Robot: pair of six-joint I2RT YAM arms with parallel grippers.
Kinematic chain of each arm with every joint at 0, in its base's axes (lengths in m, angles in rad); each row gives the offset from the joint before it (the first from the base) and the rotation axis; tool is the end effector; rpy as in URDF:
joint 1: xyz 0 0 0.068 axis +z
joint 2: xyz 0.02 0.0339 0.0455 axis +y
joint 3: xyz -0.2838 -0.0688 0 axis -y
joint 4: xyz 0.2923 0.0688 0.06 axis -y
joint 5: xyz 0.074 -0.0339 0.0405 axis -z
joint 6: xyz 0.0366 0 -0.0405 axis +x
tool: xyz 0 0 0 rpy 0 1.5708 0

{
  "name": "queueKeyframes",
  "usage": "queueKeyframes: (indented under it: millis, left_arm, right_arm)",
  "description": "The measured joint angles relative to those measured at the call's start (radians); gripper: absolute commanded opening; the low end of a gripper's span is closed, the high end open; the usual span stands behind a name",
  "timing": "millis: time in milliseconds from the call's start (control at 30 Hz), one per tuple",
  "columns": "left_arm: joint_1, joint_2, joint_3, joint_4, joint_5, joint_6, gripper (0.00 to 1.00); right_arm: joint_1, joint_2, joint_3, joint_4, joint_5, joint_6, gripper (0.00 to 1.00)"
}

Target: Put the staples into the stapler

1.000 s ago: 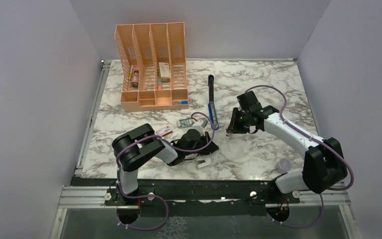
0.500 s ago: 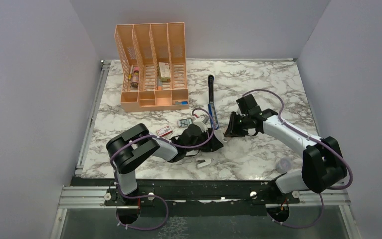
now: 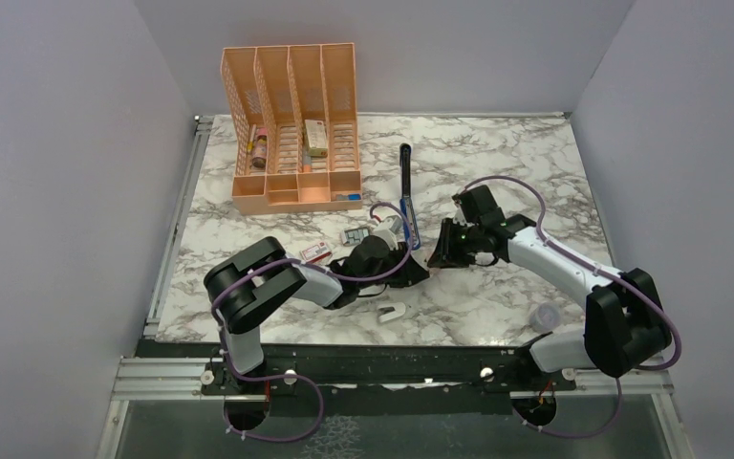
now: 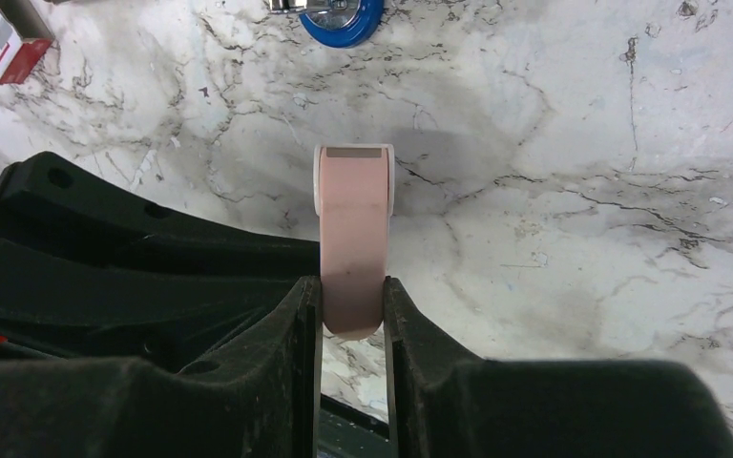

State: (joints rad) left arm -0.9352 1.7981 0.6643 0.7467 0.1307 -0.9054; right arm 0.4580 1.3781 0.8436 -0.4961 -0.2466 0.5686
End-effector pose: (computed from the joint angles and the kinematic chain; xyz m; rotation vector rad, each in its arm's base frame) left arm 0.2123 -0.2959 0.1089 0.1298 2.2032 -1.2669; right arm 0.2688 0.1425 0.2009 0.0570 2.7148 0.6619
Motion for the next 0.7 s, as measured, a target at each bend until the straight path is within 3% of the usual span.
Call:
queueKeyframes:
  millis: [167, 367, 500, 700]
  left_arm:
    - [0.003, 0.004, 0.0, 0.007, 0.0, -0.012, 0.15]
    - [0.007, 0.013, -0.001, 0.01, 0.0, -0.047, 0.24]
    - [0.014, 0.017, -0.006, 0.017, 0.005, -0.089, 0.24]
    - [0.028, 0.027, -0.006, 0.04, 0.032, -0.146, 0.0]
  right_arm:
    - [0.0, 0.0, -0.005, 0.008, -0.007, 0.005, 0.14]
    - [-0.002, 0.0, -0.015, 0.019, -0.013, 0.006, 0.13]
    - [-0.002, -0.019, -0.032, 0.039, -0.022, 0.01, 0.13]
    - [-0.008, -0.04, -0.055, 0.077, -0.04, 0.018, 0.13]
